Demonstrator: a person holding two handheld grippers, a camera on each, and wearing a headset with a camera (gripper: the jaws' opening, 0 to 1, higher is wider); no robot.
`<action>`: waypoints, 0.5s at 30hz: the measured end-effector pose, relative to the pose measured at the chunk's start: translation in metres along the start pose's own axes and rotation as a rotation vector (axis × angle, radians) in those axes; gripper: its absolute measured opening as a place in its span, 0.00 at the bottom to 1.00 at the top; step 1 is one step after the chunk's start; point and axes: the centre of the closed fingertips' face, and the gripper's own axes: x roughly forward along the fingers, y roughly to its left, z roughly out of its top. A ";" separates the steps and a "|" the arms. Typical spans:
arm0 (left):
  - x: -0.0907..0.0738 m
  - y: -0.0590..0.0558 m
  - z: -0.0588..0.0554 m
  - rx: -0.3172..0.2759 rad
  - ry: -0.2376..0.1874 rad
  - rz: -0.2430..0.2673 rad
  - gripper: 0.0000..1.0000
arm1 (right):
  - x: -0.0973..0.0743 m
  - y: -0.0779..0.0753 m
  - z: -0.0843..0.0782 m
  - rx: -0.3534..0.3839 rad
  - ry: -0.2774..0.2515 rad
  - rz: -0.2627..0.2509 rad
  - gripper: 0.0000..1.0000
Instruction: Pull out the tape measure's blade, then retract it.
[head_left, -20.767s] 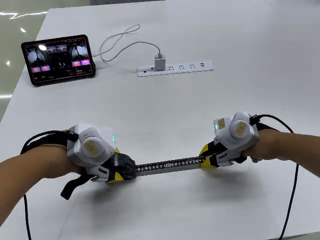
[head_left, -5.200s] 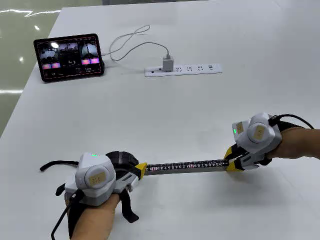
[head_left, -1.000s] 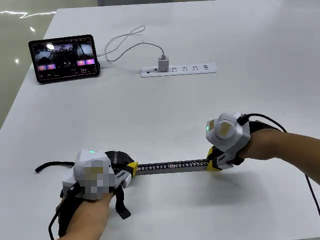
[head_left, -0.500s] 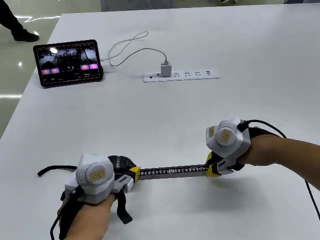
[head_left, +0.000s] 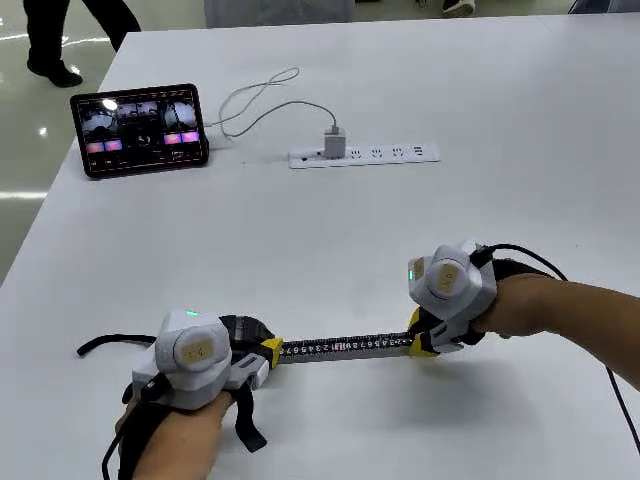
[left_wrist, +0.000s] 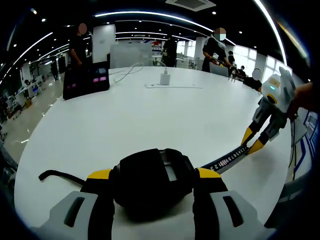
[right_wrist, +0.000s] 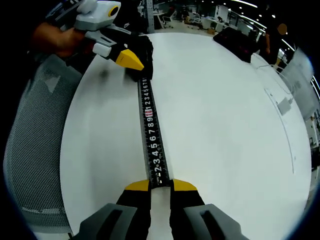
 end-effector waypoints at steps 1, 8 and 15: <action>0.000 0.000 0.000 0.000 0.001 -0.001 0.59 | 0.000 0.000 0.000 -0.005 0.001 0.001 0.10; 0.001 0.000 0.000 -0.003 0.005 -0.004 0.59 | 0.002 -0.002 0.003 -0.020 0.001 0.005 0.09; 0.001 0.001 0.000 -0.006 0.005 -0.003 0.58 | 0.003 -0.001 0.007 -0.007 0.002 0.014 0.10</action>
